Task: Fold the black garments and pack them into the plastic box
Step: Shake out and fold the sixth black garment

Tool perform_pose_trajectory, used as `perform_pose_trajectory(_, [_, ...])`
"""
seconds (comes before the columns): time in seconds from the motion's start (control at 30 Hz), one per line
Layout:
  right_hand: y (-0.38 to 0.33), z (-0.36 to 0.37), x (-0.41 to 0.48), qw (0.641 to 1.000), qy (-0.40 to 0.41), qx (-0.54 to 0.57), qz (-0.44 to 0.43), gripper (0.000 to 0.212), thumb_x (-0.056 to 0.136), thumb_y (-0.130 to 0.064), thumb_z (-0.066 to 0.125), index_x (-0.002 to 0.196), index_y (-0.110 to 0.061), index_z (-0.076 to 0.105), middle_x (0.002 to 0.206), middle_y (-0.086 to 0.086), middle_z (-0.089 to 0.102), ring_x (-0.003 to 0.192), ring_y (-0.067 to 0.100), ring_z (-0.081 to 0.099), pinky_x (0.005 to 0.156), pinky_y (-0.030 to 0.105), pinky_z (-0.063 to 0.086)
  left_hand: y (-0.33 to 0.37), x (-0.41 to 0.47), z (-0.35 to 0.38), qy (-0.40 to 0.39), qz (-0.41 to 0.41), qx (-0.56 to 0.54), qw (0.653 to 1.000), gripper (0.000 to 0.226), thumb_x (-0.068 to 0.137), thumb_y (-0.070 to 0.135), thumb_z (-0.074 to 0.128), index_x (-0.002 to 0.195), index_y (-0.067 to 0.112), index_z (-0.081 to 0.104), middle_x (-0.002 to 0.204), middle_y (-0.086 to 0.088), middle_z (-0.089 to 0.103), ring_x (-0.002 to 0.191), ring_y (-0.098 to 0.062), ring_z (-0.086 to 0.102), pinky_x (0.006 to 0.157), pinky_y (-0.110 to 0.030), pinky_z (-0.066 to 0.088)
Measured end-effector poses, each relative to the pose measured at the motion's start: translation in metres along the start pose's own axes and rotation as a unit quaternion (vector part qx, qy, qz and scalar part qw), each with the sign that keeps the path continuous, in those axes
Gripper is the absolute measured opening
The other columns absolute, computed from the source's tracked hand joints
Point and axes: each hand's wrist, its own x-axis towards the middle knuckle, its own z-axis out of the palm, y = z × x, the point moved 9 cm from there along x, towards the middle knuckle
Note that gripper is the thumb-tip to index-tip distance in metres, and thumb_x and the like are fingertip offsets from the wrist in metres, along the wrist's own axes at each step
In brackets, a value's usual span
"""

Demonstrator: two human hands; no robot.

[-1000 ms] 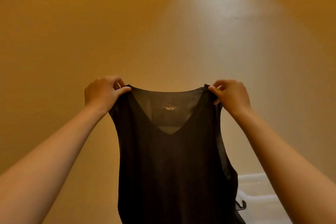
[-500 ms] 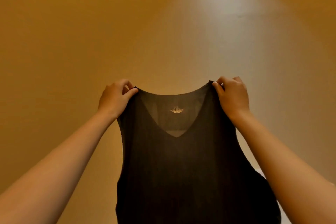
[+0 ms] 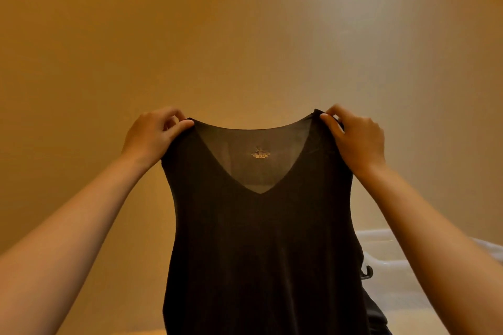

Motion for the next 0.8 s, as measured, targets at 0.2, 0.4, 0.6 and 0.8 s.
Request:
perform_pose_trajectory(0.2, [-0.004, -0.001, -0.003, 1.0, 0.007, 0.019, -0.011, 0.032, 0.098, -0.04, 0.05, 0.099, -0.013, 0.067, 0.076, 0.012, 0.069, 0.067, 0.032, 0.065, 0.059, 0.041, 0.054, 0.006, -0.006, 0.006, -0.029, -0.006, -0.081, 0.996, 0.014, 0.094, 0.032, 0.06, 0.084, 0.023, 0.063, 0.072, -0.015, 0.06, 0.067, -0.023, 0.055, 0.061, -0.03, 0.041])
perform_pose_trajectory(0.4, [-0.013, -0.013, 0.006, 0.985, -0.074, 0.153, 0.021, 0.024, 0.093, -0.041, 0.056, 0.1, -0.022, 0.068, 0.087, 0.004, 0.07, 0.08, 0.022, 0.067, 0.075, 0.045, 0.058, 0.026, -0.015, -0.026, -0.008, -0.031, -0.165, 0.986, 0.014, 0.089, 0.033, 0.067, 0.085, 0.02, 0.072, 0.083, -0.021, 0.066, 0.083, -0.037, 0.064, 0.066, -0.039, 0.048])
perform_pose_trajectory(0.6, [-0.042, -0.065, 0.025, 0.971, -0.051, 0.232, -0.003, 0.015, 0.094, -0.034, 0.056, 0.095, -0.023, 0.065, 0.08, -0.001, 0.068, 0.078, 0.011, 0.066, 0.073, 0.03, 0.058, 0.057, -0.011, -0.072, 0.009, -0.036, -0.228, 0.973, 0.014, 0.085, 0.033, 0.071, 0.082, 0.02, 0.074, 0.085, -0.017, 0.068, 0.078, -0.02, 0.065, 0.069, -0.037, 0.051])
perform_pose_trajectory(0.8, [-0.051, -0.082, 0.033, 0.965, -0.053, 0.256, -0.009, 0.02, 0.091, -0.041, 0.053, 0.097, -0.026, 0.064, 0.083, -0.005, 0.068, 0.08, 0.009, 0.066, 0.072, 0.022, 0.054, 0.065, -0.007, -0.081, 0.006, -0.028, -0.237, 0.971, 0.012, 0.084, 0.031, 0.071, 0.082, 0.02, 0.075, 0.084, -0.017, 0.07, 0.081, -0.028, 0.066, 0.075, -0.046, 0.052])
